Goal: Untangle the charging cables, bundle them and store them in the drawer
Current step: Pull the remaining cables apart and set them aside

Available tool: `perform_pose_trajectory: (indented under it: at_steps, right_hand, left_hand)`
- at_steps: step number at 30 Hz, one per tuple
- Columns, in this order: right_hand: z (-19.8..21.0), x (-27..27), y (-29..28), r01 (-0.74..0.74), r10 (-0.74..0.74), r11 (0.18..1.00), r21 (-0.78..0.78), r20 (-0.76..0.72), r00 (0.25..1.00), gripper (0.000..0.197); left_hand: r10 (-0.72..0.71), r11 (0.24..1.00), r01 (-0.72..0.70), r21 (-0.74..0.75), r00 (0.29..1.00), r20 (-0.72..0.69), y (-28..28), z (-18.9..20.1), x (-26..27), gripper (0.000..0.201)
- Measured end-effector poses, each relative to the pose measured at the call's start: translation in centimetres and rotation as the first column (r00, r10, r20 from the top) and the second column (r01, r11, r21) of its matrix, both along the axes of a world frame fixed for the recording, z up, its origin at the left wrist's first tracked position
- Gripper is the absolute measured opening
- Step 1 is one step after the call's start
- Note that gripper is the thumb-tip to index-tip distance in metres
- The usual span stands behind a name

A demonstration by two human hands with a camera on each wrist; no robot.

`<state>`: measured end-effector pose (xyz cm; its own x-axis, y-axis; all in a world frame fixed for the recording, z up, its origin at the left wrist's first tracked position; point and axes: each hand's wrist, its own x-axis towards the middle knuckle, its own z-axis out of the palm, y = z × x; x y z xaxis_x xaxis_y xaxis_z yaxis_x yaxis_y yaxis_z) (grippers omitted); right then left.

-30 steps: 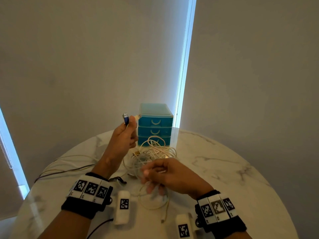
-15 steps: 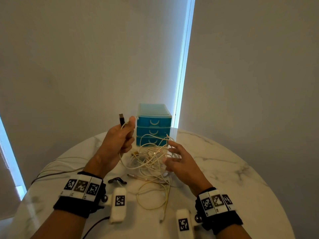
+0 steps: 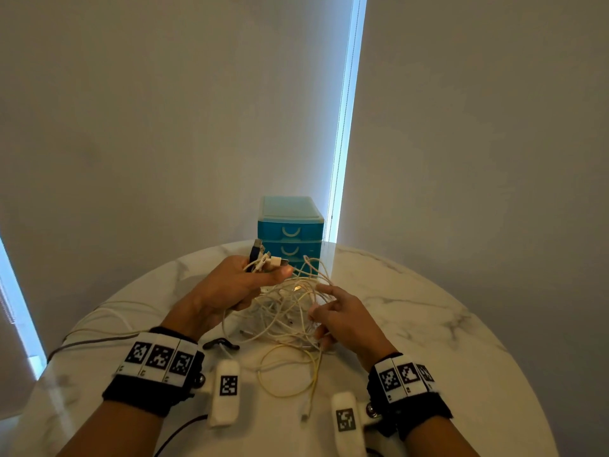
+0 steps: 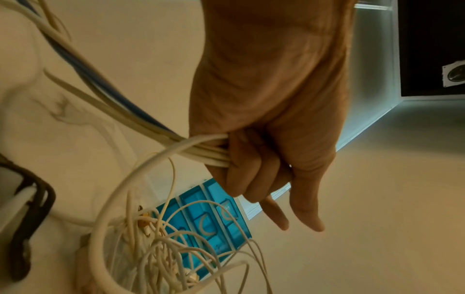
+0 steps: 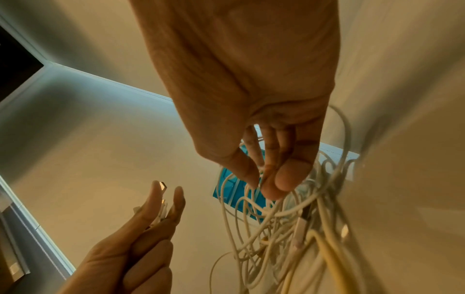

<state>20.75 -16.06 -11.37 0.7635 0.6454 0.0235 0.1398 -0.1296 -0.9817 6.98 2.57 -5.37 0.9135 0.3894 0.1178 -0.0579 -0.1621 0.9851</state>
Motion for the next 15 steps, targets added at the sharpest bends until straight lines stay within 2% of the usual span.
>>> perform_pose_trajectory:
  at_steps: [2,5,8,11,13,15]
  right_hand:
    - [0.0,-0.2,0.1,-0.044,0.044,0.999,-0.004,0.000,0.999,0.041]
    - [0.1,-0.2,0.0,-0.027,0.024,0.999,0.041,0.065,0.998,0.028]
    - [0.5,-0.4,-0.2,-0.002,-0.011,0.994,0.110,0.117,0.993,0.012]
    - [0.7,-0.6,-0.3,0.020,-0.044,0.987,0.160,0.150,0.988,0.010]
    - [0.8,-0.8,-0.3,0.022,-0.050,0.983,0.184,0.151,0.987,0.010]
    - [0.9,-0.9,-0.3,0.034,-0.069,0.976,0.215,0.159,0.985,0.009]
  left_hand:
    - [0.037,0.999,-0.036,0.026,0.999,-0.023,-0.1,-0.2,0.2,0.015]
    - [0.102,0.991,-0.095,0.095,0.992,-0.072,-0.3,-0.7,0.6,0.019]
    - [0.093,0.984,-0.067,0.166,0.983,-0.156,-0.5,-1.2,0.9,0.018]
    - [0.105,0.973,-0.057,0.222,0.972,-0.210,-0.9,-1.1,1.1,0.026]
    - [0.118,0.965,-0.066,0.255,0.974,-0.194,-1.0,-0.7,1.0,0.023]
    - [0.111,0.958,-0.058,0.279,0.978,-0.179,-1.2,-0.3,0.9,0.029]
